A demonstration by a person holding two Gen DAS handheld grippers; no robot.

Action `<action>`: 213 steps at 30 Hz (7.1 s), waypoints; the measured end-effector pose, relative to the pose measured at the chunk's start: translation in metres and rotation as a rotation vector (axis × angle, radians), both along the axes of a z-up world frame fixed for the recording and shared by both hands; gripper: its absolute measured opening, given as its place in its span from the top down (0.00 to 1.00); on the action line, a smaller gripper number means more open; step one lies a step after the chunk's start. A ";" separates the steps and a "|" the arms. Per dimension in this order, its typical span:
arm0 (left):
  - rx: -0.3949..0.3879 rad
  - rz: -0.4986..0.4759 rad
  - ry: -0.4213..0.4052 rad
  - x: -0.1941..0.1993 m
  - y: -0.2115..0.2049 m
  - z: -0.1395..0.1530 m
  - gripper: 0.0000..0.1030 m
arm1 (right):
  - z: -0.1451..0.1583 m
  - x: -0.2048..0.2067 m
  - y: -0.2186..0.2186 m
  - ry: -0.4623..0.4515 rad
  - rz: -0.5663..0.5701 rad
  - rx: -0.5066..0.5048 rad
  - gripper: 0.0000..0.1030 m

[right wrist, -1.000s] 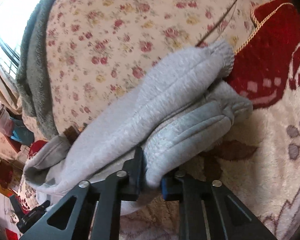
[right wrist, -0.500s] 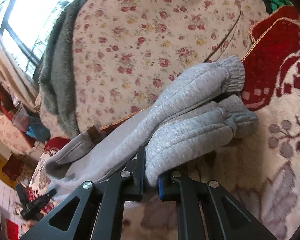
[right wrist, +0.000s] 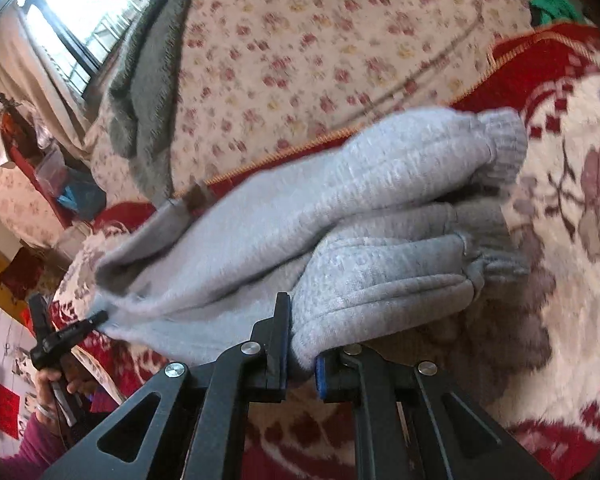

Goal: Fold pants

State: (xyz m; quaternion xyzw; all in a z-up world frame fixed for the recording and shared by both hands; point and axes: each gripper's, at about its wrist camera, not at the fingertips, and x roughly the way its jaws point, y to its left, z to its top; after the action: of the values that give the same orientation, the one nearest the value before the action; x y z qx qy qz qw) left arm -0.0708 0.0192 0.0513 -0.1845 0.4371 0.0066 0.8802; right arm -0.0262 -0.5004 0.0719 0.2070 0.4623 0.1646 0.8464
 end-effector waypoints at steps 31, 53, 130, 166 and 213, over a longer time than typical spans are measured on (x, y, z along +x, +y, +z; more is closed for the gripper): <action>0.075 0.380 0.053 0.010 0.129 -0.011 0.82 | 0.027 -0.015 0.138 0.045 0.448 -0.002 0.27; 0.357 0.270 -0.073 -0.017 0.047 0.043 0.20 | 0.019 0.000 0.097 0.074 0.302 0.003 0.18; 0.577 -0.232 -0.067 0.166 -0.167 0.048 0.90 | -0.007 0.049 -0.045 0.147 -0.136 0.225 0.62; 0.171 0.239 -0.109 0.099 0.058 0.120 0.90 | 0.001 0.087 -0.008 0.077 -0.075 0.543 0.82; 0.078 0.300 -0.124 0.001 0.130 0.014 0.90 | -0.027 0.002 -0.038 0.189 -0.089 0.502 0.83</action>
State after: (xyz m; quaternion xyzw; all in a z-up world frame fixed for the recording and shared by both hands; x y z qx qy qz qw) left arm -0.0699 0.1490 0.0656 -0.2136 0.3490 0.1433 0.9011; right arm -0.0240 -0.5380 0.0449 0.4448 0.4746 0.2167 0.7280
